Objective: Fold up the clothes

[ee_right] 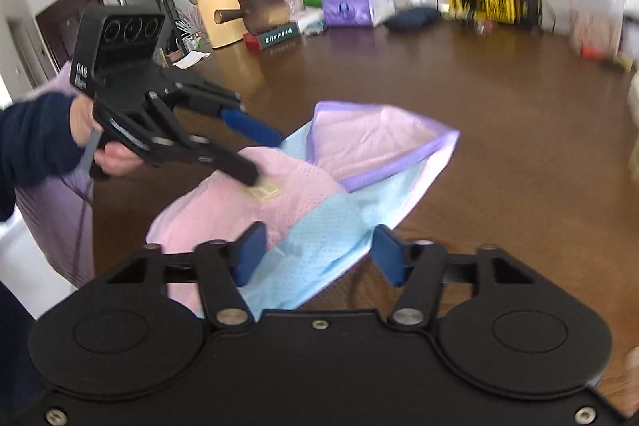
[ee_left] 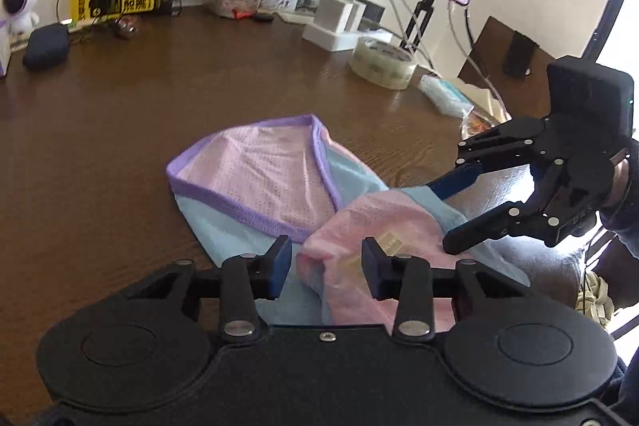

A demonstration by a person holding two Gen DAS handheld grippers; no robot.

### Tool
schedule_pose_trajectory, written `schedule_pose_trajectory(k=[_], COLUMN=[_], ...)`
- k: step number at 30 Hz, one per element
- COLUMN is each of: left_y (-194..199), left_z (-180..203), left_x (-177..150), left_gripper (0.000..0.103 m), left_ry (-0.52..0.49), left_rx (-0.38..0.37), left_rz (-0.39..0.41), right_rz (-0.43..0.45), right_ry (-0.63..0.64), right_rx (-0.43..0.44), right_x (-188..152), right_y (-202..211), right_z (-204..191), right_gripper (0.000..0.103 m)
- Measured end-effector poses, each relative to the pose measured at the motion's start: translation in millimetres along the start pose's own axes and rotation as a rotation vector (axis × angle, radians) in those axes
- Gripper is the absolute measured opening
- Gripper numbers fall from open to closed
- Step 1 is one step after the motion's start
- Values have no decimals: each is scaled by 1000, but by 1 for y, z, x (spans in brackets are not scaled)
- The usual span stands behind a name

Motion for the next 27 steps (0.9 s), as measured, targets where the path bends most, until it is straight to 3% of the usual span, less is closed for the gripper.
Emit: schedule_pose_trajectory(k=[1, 3, 4, 7, 12, 14, 15, 16, 17, 18, 19, 21, 22, 25, 27], left_y=[0, 3, 7, 24, 43, 39, 37, 37, 37, 42, 49, 53, 53, 41, 27], left_z=[1, 0, 0, 3, 10, 7, 4, 0, -5, -9, -16, -34, -45, -84, -97], left_x=[-2, -3, -4, -5, -10, -16, -17, -17, -15, -10, -4, 9, 15, 25, 28], left_gripper=[31, 17, 9, 7, 7, 10, 17, 33, 42, 55, 64, 74, 74, 69, 63], left_ry=[27, 76, 93, 108, 140, 116, 111, 115, 117, 110, 96, 84, 80, 162, 178], left_rx=[-11, -19, -11, 41, 41, 103, 127, 145, 160, 179, 205, 250, 272, 376, 414], left_rz=[8, 24, 35, 65, 55, 30, 30, 41, 50, 68, 97, 109, 110, 74, 28], right_rz=[-5, -6, 0, 16, 11, -12, -19, -18, -10, -2, 9, 65, 95, 112, 79], right_ry=[-8, -25, -28, -33, -1, 18, 23, 19, 23, 27, 36, 73, 91, 102, 59], right_rx=[0, 8, 15, 36, 94, 58, 37, 9, -10, -28, -29, -64, -93, -204, -217], right_x=[-2, -3, -2, 1, 4, 1, 0, 1, 3, 6, 8, 24, 33, 67, 80], right_y=[-2, -10, -11, -13, -7, -13, -17, -20, -19, -18, -14, -1, 5, -4, -19], right_z=[2, 1, 0, -3, -20, -19, -18, -15, -13, -12, -12, -9, -6, 20, 35], right_gripper=[38, 29, 16, 14, 14, 18, 24, 33, 42, 44, 49, 69, 75, 75, 62])
Point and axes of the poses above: each gripper's, at about its wrist camera, not at the fingertips, and y roughly against the way its jaws point, z to its right, x to its top, the point moved 10 cm from there along -y, roughly the way its jaws point, and after that the axes turned 13 degrees about -y, right-handed, at the moved point
